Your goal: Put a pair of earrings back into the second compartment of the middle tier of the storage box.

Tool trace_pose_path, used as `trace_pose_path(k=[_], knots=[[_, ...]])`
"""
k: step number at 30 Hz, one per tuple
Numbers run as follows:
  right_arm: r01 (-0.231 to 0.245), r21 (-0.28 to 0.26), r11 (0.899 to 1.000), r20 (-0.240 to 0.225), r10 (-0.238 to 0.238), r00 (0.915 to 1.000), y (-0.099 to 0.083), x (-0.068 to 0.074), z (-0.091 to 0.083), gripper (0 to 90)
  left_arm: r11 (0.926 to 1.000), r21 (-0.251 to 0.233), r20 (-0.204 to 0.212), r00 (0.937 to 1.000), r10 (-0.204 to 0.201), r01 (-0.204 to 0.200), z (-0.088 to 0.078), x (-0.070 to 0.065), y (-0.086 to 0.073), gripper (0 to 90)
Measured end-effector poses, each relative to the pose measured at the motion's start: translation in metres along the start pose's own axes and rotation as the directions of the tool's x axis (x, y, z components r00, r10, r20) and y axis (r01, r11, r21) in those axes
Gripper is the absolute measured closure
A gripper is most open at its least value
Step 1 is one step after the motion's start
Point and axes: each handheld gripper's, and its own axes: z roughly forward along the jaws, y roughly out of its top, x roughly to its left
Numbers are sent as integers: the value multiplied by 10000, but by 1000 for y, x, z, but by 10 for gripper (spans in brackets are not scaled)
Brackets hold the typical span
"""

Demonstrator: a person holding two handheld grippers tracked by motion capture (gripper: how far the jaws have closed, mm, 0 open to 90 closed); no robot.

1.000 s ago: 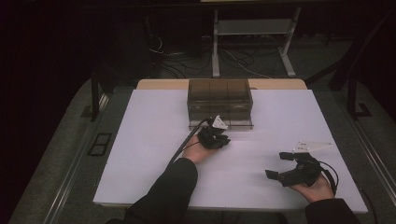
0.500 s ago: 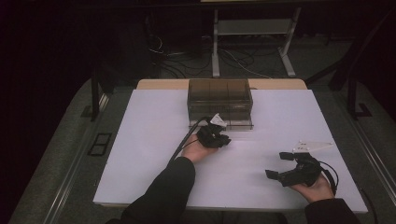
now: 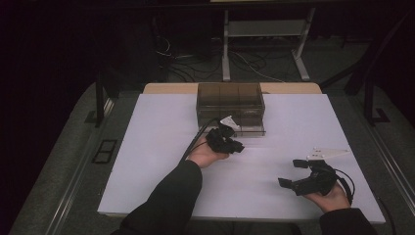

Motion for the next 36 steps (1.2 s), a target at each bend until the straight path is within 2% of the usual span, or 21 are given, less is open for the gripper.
trace_pose_path(k=[3, 4, 12, 13, 15, 16, 18, 23, 26, 34, 36], knots=[[-1, -4, 10000, 0, 1, 10000, 0, 0, 0, 5, 10000, 5, 149, 9999, 23, -23, -5, 1, 3, 786], [-9, -3, 10000, 4, 9, 10000, 0, 0, 0, 6, 9999, -77, 213, 9997, -80, 82, -7, 1, 5, 786], [-7, -5, 10000, -11, 7, 10000, 0, 0, 0, 5, 9995, -251, 369, 9992, -161, 170, -23, 9, 13, 786], [-5, -4, 10000, -15, 5, 10000, 0, 0, 0, 5, 9993, -271, 360, 9991, -232, 242, -24, 10, 14, 786], [-24, 5, 10000, -14, 24, 10000, 0, 0, 0, 5, 9996, -284, 311, 9995, -19, 27, -28, 12, 17, 786], [-28, 8, 10000, -12, 28, 10000, 0, 0, 0, 5, 9993, -355, 292, 9995, -142, 152, -31, 12, 19, 786], [-14, -9, 10000, -7, 14, 10000, 0, 0, 0, 5, 9989, -442, 267, 9995, -147, 158, -35, 13, 22, 786], [1, -23, 10000, -7, -1, 10000, 0, -1, 0, 5, 9983, -580, 231, 9997, -4, 17, -43, 17, 28, 786], [-6, -23, 10000, -5, 6, 10000, 0, -1, -1, 5, 9969, -775, 147, 9998, -147, 158, -47, 19, 31, 786], [8, -23, 10000, -4, -8, 10000, 0, -1, -1, 5, 9932, -1140, -102, 9997, -236, 223, -57, 28, 38, 786], [16, -20, 10000, -9, -16, 10000, 0, -1, -1, 5, 9903, -1320, -115, 9989, -460, 441, -58, 31, 38, 787]])
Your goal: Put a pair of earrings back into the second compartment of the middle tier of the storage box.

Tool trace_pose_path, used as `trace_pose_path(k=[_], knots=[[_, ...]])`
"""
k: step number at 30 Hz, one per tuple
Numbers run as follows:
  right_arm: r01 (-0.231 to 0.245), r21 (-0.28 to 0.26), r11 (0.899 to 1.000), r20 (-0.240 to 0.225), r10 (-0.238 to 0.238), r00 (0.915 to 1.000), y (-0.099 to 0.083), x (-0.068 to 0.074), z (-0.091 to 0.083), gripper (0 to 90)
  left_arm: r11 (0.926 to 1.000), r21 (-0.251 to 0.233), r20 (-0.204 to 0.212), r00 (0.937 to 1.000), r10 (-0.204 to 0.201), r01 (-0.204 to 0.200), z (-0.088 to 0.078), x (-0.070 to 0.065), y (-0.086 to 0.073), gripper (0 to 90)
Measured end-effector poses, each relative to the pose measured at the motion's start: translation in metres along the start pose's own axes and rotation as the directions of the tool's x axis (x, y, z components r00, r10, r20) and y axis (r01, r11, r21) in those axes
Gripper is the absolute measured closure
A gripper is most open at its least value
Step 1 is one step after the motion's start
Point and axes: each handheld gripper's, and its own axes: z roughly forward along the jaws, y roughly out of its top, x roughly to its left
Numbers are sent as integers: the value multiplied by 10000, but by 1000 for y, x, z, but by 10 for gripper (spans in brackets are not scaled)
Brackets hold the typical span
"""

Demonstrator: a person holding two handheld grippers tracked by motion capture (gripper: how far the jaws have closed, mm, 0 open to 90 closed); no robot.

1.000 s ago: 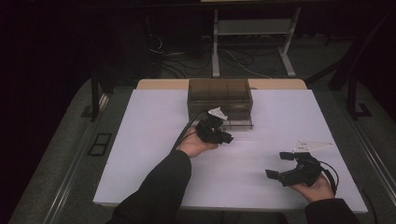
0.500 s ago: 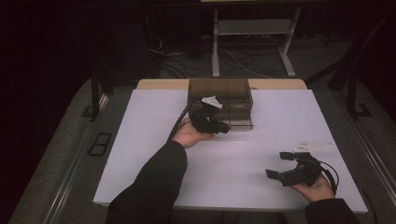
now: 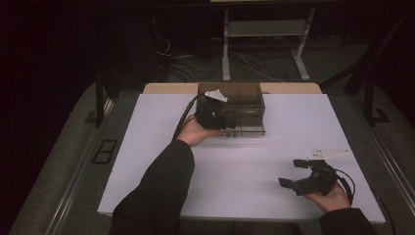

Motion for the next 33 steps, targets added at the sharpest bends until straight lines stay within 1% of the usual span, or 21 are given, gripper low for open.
trace_pose_path(k=[1, 4, 7, 8, 14, 15, 18, 19, 21, 27, 29, 31, 33], knots=[[-1, 1, 10000, 0, 1, 10000, 0, 0, 0, 5, 10000, -61, -42, 10000, 8, -9, 0, 2, 0, 786], [2, 20, 10000, -5, -2, 10000, 0, 0, 0, 5, 9996, -167, -201, 9995, -231, 227, 1, 8, -2, 787], [9, 26, 10000, 5, -9, 10000, 0, 0, 0, 5, 9989, -281, -303, 9988, -380, 371, 3, 14, -3, 786], [12, 23, 10000, 8, -12, 10000, 0, 0, 0, 6, 9981, -395, -350, 9982, -477, 463, 5, 16, -4, 787], [-1, 12, 10000, 10, 1, 10000, -1, -1, -1, 5, 9955, -628, -576, 9956, -743, 707, 12, 25, -7, 786], [10, 13, 10000, 14, -10, 10000, -1, -2, -1, 5, 9959, -609, -614, 9956, -714, 677, 13, 26, -8, 787], [-7, 3, 10000, 9, 7, 10000, -1, -2, -2, 5, 9937, -742, -677, 9937, -890, 839, 18, 30, -9, 788], [8, 8, 10000, 3, -8, 10000, -1, -2, -2, 5, 9937, -733, -701, 9935, -894, 842, 20, 30, -9, 788], [21, 29, 10000, 13, -21, 10000, -1, -2, -1, 5, 9921, -749, -697, 9920, -1055, 1003, 23, 32, -10, 789], [21, 41, 10000, 6, -21, 10000, -1, -2, -1, 5, 9936, -493, -812, 9911, -1053, 1016, 34, 35, -13, 789], [21, 39, 10000, 3, -21, 10000, -1, -2, -1, 5, 9931, -443, -831, 9902, -1123, 1089, 38, 35, -14, 789], [25, 44, 10000, 1, -25, 10000, -1, -2, -1, 5, 9943, -319, -860, 9908, -1041, 1017, 40, 36, -15, 788], [17, 57, 10000, 1, -17, 10000, -1, -2, -1, 6, 9938, -316, -865, 9902, -1093, 1069, 43, 36, -15, 788]])
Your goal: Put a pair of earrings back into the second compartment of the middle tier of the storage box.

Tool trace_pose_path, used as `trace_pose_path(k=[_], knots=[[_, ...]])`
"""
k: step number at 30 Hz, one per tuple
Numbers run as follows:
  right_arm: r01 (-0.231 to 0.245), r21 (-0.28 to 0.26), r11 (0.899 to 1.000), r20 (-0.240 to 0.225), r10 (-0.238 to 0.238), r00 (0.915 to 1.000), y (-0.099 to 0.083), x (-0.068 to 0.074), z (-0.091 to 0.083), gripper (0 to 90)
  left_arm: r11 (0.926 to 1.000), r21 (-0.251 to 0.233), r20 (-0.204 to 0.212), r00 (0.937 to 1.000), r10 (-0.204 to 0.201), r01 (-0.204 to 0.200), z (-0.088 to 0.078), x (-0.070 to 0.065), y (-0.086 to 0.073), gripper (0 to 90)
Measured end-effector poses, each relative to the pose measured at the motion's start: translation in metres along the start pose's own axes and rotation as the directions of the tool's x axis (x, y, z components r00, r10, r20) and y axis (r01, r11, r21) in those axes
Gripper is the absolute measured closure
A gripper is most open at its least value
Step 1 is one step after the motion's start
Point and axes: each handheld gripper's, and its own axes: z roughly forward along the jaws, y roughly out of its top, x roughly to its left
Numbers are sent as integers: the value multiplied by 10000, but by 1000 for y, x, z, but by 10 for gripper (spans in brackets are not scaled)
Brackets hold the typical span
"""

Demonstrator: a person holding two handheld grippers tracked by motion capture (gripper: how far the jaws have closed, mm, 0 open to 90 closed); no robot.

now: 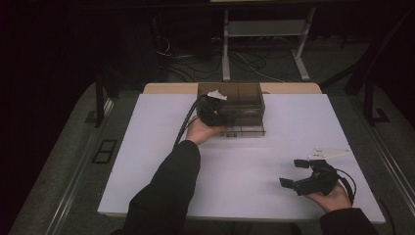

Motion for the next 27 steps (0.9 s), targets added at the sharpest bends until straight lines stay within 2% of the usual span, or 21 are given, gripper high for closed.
trace_pose_path(k=[8, 9, 15, 17, 23, 27], knots=[[1, 6, 10000, -1, -1, 10000, 0, 0, 0, 5, 9997, 259, -174, 9998, -19, 23, 9, 3, -3, 788], [1, 4, 10000, -3, -1, 10000, 0, 0, 0, 5, 9998, 150, -221, 9997, -134, 137, 11, 3, -4, 788], [-9, 4, 10000, -14, 9, 10000, 0, 0, 1, 6, 9991, 415, -336, 9994, -29, 43, 13, 6, -5, 786], [-12, 4, 10000, -13, 12, 10000, 0, 0, 0, 5, 9994, 292, -300, 9994, -171, 180, 13, 6, -5, 781], [-15, -5, 10000, -23, 15, 10000, 0, 0, 0, 5, 9992, 283, 116, 9995, -289, 286, 5, 6, -4, 632], [-33, -22, 10000, -8, 33, 10000, 0, 0, 0, 5, 9997, 219, 389, 9992, -78, 70, -5, 3, -2, 487]])
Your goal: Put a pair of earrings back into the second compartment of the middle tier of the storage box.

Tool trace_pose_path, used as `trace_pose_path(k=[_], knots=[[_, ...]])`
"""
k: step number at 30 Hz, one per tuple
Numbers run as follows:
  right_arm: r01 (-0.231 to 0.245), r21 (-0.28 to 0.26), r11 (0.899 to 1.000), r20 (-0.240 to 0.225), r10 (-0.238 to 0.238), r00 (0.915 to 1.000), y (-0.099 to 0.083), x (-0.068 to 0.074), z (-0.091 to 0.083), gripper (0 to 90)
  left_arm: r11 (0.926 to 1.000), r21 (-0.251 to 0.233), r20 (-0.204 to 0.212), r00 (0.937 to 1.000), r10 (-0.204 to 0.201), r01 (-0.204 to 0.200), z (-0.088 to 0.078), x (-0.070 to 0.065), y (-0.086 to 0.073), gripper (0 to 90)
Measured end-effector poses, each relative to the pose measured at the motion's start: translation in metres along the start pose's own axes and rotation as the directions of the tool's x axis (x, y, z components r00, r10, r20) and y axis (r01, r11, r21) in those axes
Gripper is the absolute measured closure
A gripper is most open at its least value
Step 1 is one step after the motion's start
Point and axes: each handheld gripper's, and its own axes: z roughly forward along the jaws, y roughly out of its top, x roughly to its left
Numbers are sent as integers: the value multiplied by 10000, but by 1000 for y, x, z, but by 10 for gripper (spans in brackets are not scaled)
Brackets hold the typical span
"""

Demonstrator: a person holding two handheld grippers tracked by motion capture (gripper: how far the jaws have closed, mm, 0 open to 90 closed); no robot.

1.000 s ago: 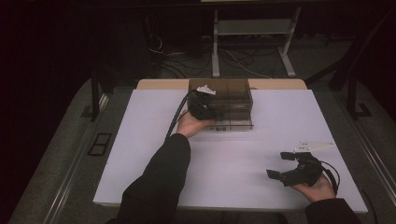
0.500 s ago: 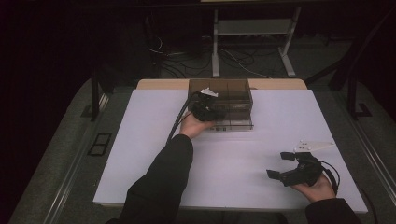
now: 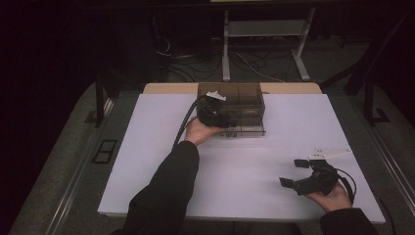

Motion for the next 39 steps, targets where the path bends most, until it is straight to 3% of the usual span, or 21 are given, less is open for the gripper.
trace_pose_path(k=[5, 10, 15, 23, 26, 39], knots=[[8, -65, 10000, 55, -8, 10000, 0, 0, -1, 5, 9987, -484, 159, 9998, 137, -129, -13, -7, -2, 335], [-8, -74, 10000, 66, 9, 10000, 0, 0, -1, 5, 9979, -524, 93, 9992, 385, -380, -25, -12, -7, 186], [-15, -97, 10000, 59, 16, 10000, 0, 0, -1, 5, 9973, -666, 10, 9996, 299, -297, -39, -19, -12, 7], [-46, -150, 9999, 48, 46, 10000, 0, 0, -2, 5, 9909, -1308, -240, 9993, 303, -332, -67, -32, -36, 0], [-60, -155, 9999, 55, 61, 10000, 0, 1, -1, 5, 9895, -1372, -521, 9979, 396, -464, -76, -36, -48, 0], [-135, -150, 9998, 71, 136, 9999, 0, 0, -1, 5, 9846, -1708, -954, 9952, 217, -379, -99, -42, -97, 0]])
